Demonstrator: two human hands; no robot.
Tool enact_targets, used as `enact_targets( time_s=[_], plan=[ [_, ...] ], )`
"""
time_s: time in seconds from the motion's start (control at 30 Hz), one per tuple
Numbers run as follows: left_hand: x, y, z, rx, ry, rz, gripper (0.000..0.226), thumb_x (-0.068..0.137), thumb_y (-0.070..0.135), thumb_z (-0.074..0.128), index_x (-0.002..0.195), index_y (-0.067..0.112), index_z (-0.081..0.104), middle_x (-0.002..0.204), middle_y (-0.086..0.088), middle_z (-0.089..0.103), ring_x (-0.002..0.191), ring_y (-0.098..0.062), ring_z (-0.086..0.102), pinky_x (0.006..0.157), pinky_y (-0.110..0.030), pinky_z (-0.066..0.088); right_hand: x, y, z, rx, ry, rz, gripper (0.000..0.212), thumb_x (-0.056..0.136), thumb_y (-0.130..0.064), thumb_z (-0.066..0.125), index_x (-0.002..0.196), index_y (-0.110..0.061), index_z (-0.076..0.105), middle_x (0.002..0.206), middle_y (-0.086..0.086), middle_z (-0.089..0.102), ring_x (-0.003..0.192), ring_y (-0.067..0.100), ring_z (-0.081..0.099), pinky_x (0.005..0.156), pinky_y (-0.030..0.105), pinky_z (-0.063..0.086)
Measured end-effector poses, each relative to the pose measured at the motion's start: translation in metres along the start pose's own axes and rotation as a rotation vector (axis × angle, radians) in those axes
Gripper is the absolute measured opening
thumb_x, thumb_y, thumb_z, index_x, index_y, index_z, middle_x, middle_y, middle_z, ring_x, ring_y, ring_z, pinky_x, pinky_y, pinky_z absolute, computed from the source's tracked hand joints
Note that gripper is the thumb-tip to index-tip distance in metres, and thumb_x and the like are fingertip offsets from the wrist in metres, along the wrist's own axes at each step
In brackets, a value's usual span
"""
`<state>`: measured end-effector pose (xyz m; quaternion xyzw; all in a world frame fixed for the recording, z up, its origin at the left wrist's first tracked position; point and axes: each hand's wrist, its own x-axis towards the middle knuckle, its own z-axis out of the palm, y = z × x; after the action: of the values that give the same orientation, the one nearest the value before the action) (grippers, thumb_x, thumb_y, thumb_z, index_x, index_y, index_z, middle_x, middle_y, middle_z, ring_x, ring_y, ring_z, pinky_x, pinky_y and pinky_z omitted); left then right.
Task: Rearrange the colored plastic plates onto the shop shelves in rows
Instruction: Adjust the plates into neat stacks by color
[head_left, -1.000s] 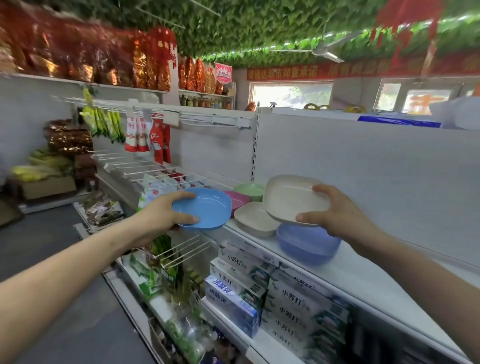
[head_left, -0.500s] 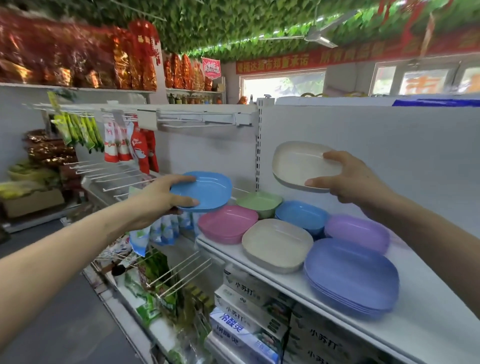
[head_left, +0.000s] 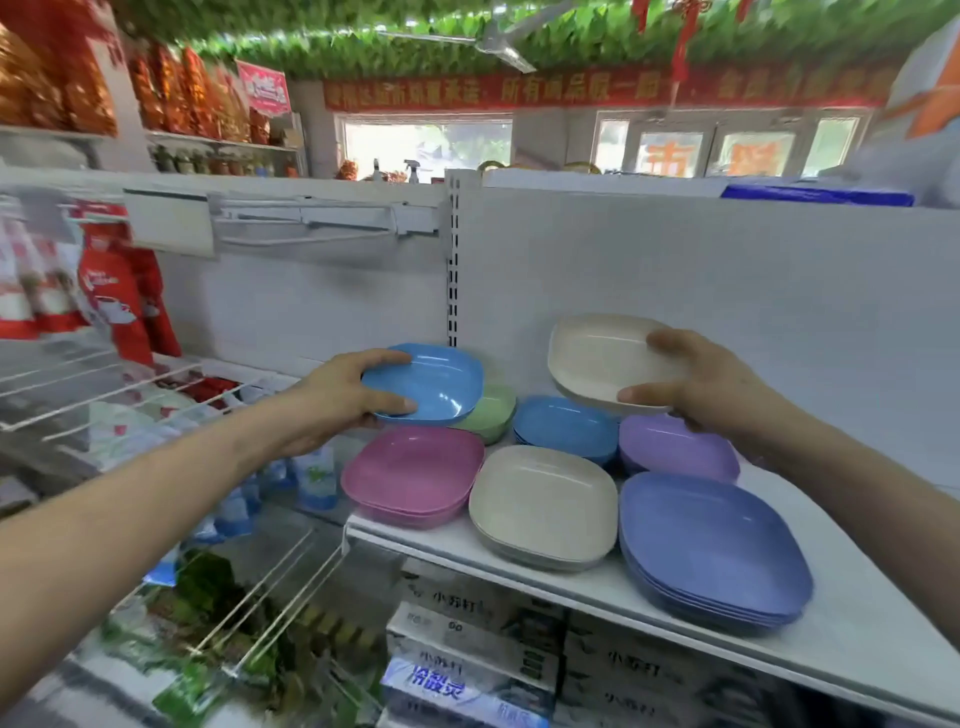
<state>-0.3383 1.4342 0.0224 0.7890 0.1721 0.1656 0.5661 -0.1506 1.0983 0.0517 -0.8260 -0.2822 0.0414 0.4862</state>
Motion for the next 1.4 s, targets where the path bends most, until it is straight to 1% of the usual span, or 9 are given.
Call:
enact_targets(
  time_s=[0.4,0.47,0.57,0.63,0.77,0.87,0.97,1.17,1.4],
  plan=[
    [0.023,-0.022,-0.013,-0.030,-0.246,0.063,0.064,0.082,0.006,0.083,0.139,0.022,0.059,0.130,-0.003,0.060,0.112,-0.025,0.066,0.093,-0.041,0.060,-0.068,-0.013,0.041,-0.079,0.100,0.134,0.082,0.079,-0.024,0.089,0.150,-0.027,0.047,0.120,-0.012,0.058,0.077,0.008,0.055,0.053,0.015,0.041],
    [0.023,-0.024,-0.016,-0.044,-0.265,0.068,0.064,0.083,0.005,0.082,0.140,0.020,0.059,0.128,-0.003,0.060,0.110,-0.024,0.066,0.090,-0.037,0.061,-0.076,-0.016,0.050,-0.103,0.067,0.140,0.084,0.078,-0.026,0.089,0.151,-0.025,0.047,0.131,-0.009,0.058,0.093,0.006,0.059,0.066,0.013,0.046],
    [0.026,-0.030,-0.023,-0.054,-0.276,0.068,0.065,0.081,0.006,0.084,0.140,0.020,0.060,0.131,-0.005,0.059,0.113,-0.027,0.066,0.093,-0.042,0.061,-0.081,-0.018,0.062,-0.147,0.047,0.161,0.090,0.073,-0.031,0.092,0.152,-0.025,0.048,0.145,-0.011,0.054,0.127,0.014,0.055,0.107,0.036,0.047],
    [0.028,-0.032,-0.026,-0.048,-0.285,0.072,0.065,0.081,0.007,0.085,0.140,0.020,0.060,0.132,-0.006,0.058,0.114,-0.028,0.065,0.094,-0.046,0.060,-0.083,-0.022,0.069,-0.175,0.015,0.171,0.088,0.070,-0.035,0.093,0.148,-0.028,0.052,0.142,-0.013,0.056,0.129,0.013,0.055,0.115,0.040,0.042],
    [0.033,-0.032,-0.027,-0.056,-0.286,0.070,0.066,0.081,0.007,0.085,0.140,0.020,0.059,0.132,-0.007,0.056,0.113,-0.029,0.065,0.092,-0.046,0.061,-0.077,-0.016,0.077,-0.337,-0.042,0.127,0.063,0.056,-0.055,0.090,0.109,-0.033,0.064,0.109,-0.012,0.069,0.104,0.014,0.067,0.099,0.044,0.054],
    [0.037,-0.032,-0.026,-0.070,-0.292,0.058,0.065,0.080,0.007,0.085,0.139,0.021,0.060,0.133,-0.008,0.056,0.114,-0.030,0.065,0.094,-0.048,0.060,-0.072,-0.014,0.081,-0.533,-0.115,0.110,0.059,0.058,-0.067,0.081,0.103,-0.038,0.057,0.102,-0.013,0.068,0.097,0.013,0.066,0.091,0.043,0.055],
    [0.039,-0.029,-0.024,-0.068,-0.290,0.064,0.064,0.082,0.007,0.084,0.139,0.020,0.059,0.130,-0.007,0.056,0.111,-0.028,0.065,0.092,-0.045,0.061,-0.073,-0.022,0.081,-0.718,-0.195,0.127,0.056,0.066,-0.069,0.076,0.109,-0.040,0.055,0.103,-0.017,0.066,0.099,0.013,0.064,0.089,0.039,0.054],
    [0.041,-0.023,-0.021,-0.056,-0.287,0.071,0.065,0.083,0.008,0.084,0.141,0.020,0.058,0.128,-0.004,0.055,0.103,-0.024,0.066,0.075,-0.030,0.061,-0.073,-0.033,0.081,-1.008,-0.291,0.212,0.089,0.071,-0.086,0.064,0.149,-0.048,0.045,0.149,-0.013,0.052,0.137,0.016,0.049,0.102,0.039,0.047],
    [0.046,-0.017,-0.021,-0.037,-0.257,0.058,0.063,0.083,0.008,0.083,0.141,0.020,0.059,0.124,-0.005,0.053,0.090,-0.022,0.063,0.068,-0.024,0.058,-0.069,-0.037,0.085,-1.133,-0.392,0.223,0.087,0.070,-0.096,0.052,0.146,-0.057,0.044,0.140,-0.007,0.051,0.129,0.022,0.053,0.101,0.040,0.046]
  ],
)
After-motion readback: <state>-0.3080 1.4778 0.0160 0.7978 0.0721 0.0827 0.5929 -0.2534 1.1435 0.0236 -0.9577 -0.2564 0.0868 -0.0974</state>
